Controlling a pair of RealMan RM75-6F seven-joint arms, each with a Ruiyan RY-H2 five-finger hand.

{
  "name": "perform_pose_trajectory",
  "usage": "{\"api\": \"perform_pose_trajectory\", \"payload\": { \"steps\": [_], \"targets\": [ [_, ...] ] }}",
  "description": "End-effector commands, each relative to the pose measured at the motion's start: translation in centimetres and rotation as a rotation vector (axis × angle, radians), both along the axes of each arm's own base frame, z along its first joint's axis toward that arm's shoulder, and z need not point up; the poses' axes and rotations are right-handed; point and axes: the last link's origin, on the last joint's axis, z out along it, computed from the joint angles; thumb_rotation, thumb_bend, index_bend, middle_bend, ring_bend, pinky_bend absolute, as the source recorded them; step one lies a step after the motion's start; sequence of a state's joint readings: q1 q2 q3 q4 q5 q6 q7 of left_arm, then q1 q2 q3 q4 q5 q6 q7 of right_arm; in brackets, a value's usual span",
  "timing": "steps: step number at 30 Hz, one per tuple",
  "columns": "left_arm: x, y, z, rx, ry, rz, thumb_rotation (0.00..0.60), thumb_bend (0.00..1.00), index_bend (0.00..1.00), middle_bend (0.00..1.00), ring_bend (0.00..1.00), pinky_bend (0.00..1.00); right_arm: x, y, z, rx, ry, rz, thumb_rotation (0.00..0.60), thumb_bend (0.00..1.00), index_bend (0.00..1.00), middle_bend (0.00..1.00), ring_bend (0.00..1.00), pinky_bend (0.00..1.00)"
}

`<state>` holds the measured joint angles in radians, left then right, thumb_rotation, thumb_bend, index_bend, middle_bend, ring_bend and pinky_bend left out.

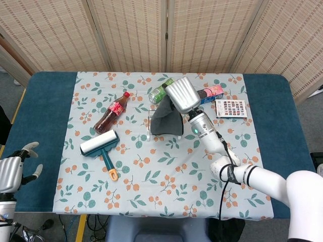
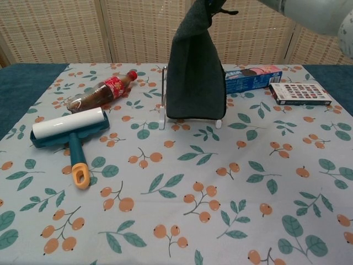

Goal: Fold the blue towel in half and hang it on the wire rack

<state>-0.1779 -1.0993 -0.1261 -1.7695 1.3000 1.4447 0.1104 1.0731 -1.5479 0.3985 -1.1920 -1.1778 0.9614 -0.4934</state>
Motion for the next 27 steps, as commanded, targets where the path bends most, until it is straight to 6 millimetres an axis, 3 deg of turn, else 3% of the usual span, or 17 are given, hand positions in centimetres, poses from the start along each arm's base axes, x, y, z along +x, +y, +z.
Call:
{"api": "perform_pose_trajectory", "payload": {
  "steps": [1, 27],
  "targets": [
    [0.0, -0.1, 0.1, 0.000, 0.000, 0.003, 0.600, 0.31, 0.23, 0.45, 0.39, 0.50, 0.4, -0.7, -0.6, 0.005, 0.003, -0.011, 0.600, 0.49, 0.81, 0.92, 0.87, 0.97],
    [-0.3, -0.6, 0.0, -0.014, 0.014, 0.019, 0.600, 0.31, 0.22, 0.44, 0.39, 0.50, 0.7, -5.8, -4.0, 0.043, 0.035, -0.109, 0.600, 0.49, 0.81, 0.92, 0.87, 0.97]
  ]
}}
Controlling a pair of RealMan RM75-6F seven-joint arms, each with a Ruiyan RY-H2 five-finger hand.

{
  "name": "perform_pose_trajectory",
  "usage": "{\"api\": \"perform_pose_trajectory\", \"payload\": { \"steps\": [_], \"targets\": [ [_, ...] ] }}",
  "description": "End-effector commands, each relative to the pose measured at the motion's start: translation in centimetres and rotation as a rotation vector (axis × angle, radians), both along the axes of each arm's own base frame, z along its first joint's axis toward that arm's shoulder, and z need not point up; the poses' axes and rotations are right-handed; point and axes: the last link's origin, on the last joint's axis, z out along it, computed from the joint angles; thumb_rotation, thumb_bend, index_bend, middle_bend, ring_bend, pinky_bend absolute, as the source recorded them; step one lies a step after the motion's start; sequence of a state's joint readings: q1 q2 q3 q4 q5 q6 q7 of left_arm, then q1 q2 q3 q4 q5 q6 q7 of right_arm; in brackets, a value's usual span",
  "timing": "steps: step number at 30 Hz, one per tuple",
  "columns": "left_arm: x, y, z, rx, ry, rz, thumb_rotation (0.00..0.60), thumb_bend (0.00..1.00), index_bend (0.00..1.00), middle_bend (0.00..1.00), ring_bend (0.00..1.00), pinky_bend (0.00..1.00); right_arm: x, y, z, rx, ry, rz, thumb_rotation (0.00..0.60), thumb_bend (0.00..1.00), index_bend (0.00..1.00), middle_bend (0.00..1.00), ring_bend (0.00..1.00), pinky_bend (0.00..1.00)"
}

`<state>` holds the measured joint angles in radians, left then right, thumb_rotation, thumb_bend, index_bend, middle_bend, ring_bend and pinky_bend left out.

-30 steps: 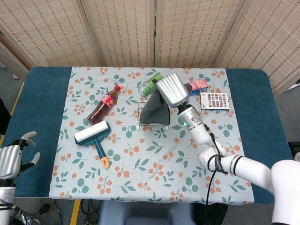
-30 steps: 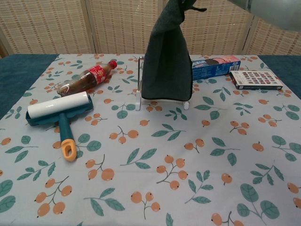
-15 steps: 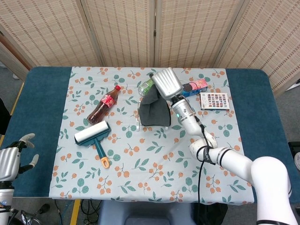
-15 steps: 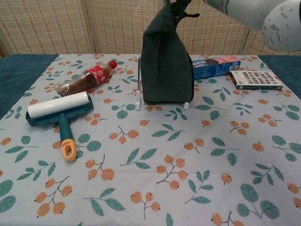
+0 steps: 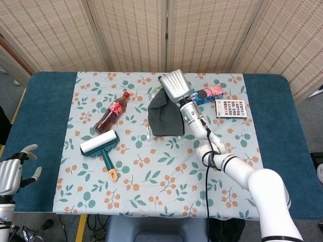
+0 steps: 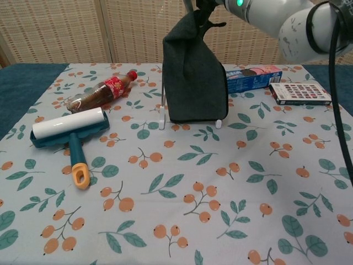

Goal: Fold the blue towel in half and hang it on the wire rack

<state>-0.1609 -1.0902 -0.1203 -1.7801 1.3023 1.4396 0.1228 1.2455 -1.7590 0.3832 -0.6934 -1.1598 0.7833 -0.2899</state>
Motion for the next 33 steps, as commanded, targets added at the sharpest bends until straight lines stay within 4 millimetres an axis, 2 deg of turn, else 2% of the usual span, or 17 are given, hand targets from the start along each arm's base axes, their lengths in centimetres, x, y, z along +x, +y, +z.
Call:
{"api": "perform_pose_trajectory", "payload": {
  "steps": [1, 5, 12, 15, 21, 27, 30, 33],
  "targets": [
    [0.0, -0.1, 0.0, -0.003, 0.002, 0.002, 0.600, 0.31, 0.22, 0.43, 0.39, 0.50, 0.2, -0.3, -0.8, 0.017, 0.013, -0.014, 0.600, 0.47, 0.79, 0.92, 0.87, 0.97],
    [-0.1, -0.1, 0.0, -0.004, 0.002, 0.006, 0.600, 0.31, 0.22, 0.43, 0.38, 0.49, 0.0, -0.8, -1.2, 0.017, 0.017, -0.045, 0.600, 0.34, 0.61, 0.92, 0.87, 0.97],
    [-0.1, -0.3, 0.2, 0.002, 0.001, 0.005, 0.600, 0.31, 0.22, 0.43, 0.38, 0.49, -0.1, -1.5, -1.6, 0.020, 0.023, -0.101, 0.600, 0.06, 0.17, 0.92, 0.87, 0.97],
    [-0.2, -0.4, 0.2, 0.002, 0.001, 0.007, 0.600, 0.31, 0.22, 0.43, 0.38, 0.49, -0.1, -1.7, -1.6, 0.015, 0.022, -0.115, 0.600, 0.00, 0.06, 0.92, 0.87, 0.97],
    [-0.3, -0.4, 0.3, 0.003, 0.003, 0.011, 0.600, 0.31, 0.22, 0.43, 0.38, 0.49, -0.2, -1.8, -1.2, 0.001, 0.020, -0.117, 0.600, 0.00, 0.04, 0.92, 0.87, 0.97],
    [-0.6, -0.3, 0.6, 0.008, 0.012, 0.018, 0.600, 0.31, 0.22, 0.43, 0.38, 0.49, -1.9, -1.0, 0.9, -0.032, 0.025, -0.063, 0.600, 0.00, 0.05, 0.90, 0.86, 0.97],
    [-0.7, 0.0, 0.8, 0.015, 0.015, 0.020, 0.600, 0.31, 0.22, 0.43, 0.38, 0.49, -3.2, 0.1, 2.5, -0.055, 0.018, -0.029, 0.600, 0.01, 0.12, 0.88, 0.86, 0.97],
    [-0.7, 0.3, 1.0, 0.020, 0.027, 0.015, 0.600, 0.31, 0.22, 0.43, 0.38, 0.49, -4.8, 1.7, 4.5, -0.070, 0.010, -0.006, 0.600, 0.11, 0.24, 0.86, 0.84, 0.97]
  ]
}}
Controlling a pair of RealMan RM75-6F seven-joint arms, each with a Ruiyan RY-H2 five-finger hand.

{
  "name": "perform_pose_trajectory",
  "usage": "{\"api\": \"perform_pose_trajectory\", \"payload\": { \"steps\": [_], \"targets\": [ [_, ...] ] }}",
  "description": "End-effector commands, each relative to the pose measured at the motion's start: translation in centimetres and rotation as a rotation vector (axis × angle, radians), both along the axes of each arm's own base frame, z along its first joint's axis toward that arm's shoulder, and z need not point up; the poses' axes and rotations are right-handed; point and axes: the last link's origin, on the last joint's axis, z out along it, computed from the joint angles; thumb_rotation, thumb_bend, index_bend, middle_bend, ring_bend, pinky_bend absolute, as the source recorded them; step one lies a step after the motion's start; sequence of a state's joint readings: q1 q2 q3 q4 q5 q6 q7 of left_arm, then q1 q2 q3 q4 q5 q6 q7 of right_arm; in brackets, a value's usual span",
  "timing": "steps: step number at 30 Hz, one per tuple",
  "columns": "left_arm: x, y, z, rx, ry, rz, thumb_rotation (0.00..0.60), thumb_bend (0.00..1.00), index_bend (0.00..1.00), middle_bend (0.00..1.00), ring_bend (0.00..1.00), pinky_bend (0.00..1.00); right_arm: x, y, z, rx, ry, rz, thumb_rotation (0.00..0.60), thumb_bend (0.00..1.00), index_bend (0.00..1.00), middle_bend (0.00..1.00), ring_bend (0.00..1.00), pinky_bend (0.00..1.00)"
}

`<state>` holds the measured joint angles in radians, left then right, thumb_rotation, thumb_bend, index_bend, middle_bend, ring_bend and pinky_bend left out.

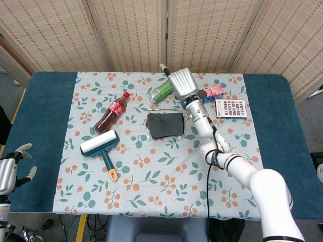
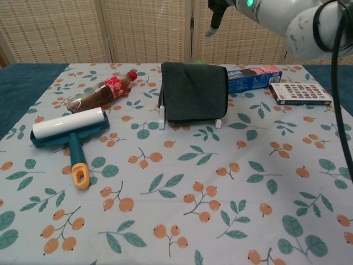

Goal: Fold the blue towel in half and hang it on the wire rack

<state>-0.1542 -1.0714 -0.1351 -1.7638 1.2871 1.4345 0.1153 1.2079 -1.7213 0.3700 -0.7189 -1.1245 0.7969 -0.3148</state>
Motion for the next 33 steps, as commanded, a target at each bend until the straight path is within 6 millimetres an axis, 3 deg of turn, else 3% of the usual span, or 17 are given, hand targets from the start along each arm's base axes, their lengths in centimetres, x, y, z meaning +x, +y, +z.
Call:
{"api": "perform_pose_trajectory", "payload": {
  "steps": [1, 4, 10, 18, 26, 33],
  "targets": [
    [0.0, 0.2, 0.2, 0.000, 0.011, -0.003, 0.600, 0.31, 0.22, 0.43, 0.38, 0.49, -3.3, 2.8, 3.9, -0.042, 0.000, 0.041, 0.600, 0.14, 0.27, 0.84, 0.83, 0.97],
    [0.1, 0.4, 0.3, -0.004, 0.021, -0.005, 0.600, 0.31, 0.22, 0.43, 0.38, 0.48, -5.0, 4.7, 5.8, -0.056, 0.006, 0.047, 0.600, 0.20, 0.32, 0.81, 0.80, 0.97],
    [0.3, 0.9, 0.3, -0.024, 0.043, -0.004, 0.600, 0.31, 0.22, 0.42, 0.36, 0.45, -9.5, 10.0, 9.4, -0.054, 0.000, -0.005, 0.600, 0.21, 0.40, 0.74, 0.72, 0.96],
    [0.1, 1.2, 0.3, -0.058, 0.089, 0.008, 0.600, 0.31, 0.21, 0.36, 0.28, 0.39, -17.3, 17.6, 12.8, -0.073, 0.019, -0.135, 0.600, 0.22, 0.40, 0.57, 0.52, 0.72],
    [0.2, 0.9, -0.1, -0.015, 0.103, 0.011, 0.600, 0.31, 0.21, 0.35, 0.27, 0.37, -22.7, 25.2, 14.2, -0.093, -0.048, -0.222, 0.600, 0.24, 0.38, 0.46, 0.40, 0.61],
    [0.8, 0.1, -0.6, -0.019, 0.115, 0.012, 0.600, 0.31, 0.21, 0.35, 0.27, 0.37, -25.5, 30.4, 14.1, -0.128, -0.129, -0.285, 0.600, 0.26, 0.37, 0.45, 0.39, 0.61]
  ]
}}
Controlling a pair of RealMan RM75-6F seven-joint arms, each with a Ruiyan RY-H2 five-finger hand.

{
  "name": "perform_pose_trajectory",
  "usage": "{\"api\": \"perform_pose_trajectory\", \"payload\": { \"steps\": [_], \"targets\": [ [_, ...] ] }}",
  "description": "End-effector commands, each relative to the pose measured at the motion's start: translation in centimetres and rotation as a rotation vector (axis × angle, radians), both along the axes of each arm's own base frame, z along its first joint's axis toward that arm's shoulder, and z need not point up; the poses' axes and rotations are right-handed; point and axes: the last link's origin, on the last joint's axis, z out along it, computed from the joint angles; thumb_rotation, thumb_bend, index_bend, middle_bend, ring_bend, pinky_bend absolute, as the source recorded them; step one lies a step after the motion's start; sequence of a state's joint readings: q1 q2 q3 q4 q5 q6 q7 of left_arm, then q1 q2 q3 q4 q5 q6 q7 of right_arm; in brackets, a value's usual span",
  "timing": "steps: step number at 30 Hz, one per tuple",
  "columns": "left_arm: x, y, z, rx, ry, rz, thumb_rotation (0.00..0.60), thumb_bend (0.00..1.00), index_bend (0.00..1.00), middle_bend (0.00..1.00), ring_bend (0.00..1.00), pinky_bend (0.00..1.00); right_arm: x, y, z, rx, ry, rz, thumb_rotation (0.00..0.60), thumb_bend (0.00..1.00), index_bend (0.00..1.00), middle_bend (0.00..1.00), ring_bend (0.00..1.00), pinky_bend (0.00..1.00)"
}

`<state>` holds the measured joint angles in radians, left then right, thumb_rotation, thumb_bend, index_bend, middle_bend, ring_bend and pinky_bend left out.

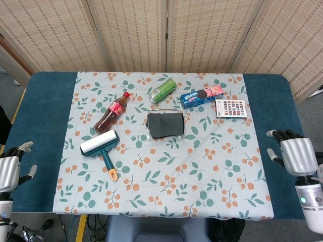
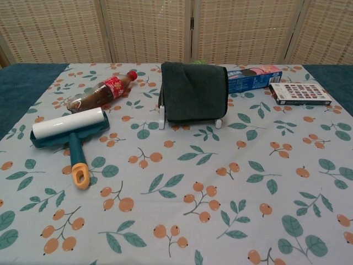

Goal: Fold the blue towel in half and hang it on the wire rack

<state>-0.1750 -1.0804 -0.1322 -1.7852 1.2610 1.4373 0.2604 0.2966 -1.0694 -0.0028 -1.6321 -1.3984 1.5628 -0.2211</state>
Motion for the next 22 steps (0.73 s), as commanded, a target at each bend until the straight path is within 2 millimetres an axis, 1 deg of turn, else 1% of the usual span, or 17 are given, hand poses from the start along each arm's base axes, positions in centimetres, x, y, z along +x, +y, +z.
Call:
{"api": "perform_pose_trajectory", "payload": {
  "steps": [1, 3, 7, 10, 22],
  "targets": [
    [0.3, -0.5, -0.3, -0.009, 0.006, -0.001, 0.600, 0.31, 0.21, 0.35, 0.27, 0.37, -1.3, 2.8, -0.4, 0.003, -0.046, -0.034, 0.600, 0.26, 0.37, 0.45, 0.39, 0.61],
    [0.6, -0.9, -0.5, -0.008, 0.005, -0.004, 0.600, 0.31, 0.21, 0.34, 0.27, 0.36, -2.1, 4.1, -0.7, 0.008, -0.065, -0.058, 0.600, 0.26, 0.37, 0.45, 0.39, 0.61],
    [0.9, -1.6, -0.7, -0.007, 0.013, -0.009, 0.600, 0.31, 0.21, 0.34, 0.27, 0.35, -3.2, 6.0, -1.1, 0.030, -0.097, -0.116, 0.600, 0.27, 0.34, 0.44, 0.39, 0.60],
    [1.0, -2.0, -1.0, -0.010, 0.021, -0.007, 0.600, 0.31, 0.21, 0.34, 0.27, 0.35, -3.7, 6.8, -1.0, 0.030, -0.120, -0.151, 0.600, 0.26, 0.34, 0.43, 0.37, 0.59],
    [1.2, -1.7, -1.3, -0.010, 0.033, 0.002, 0.600, 0.31, 0.21, 0.34, 0.27, 0.34, -4.9, 7.7, 0.2, -0.002, -0.152, -0.194, 0.600, 0.26, 0.34, 0.43, 0.37, 0.58]
  ]
}}
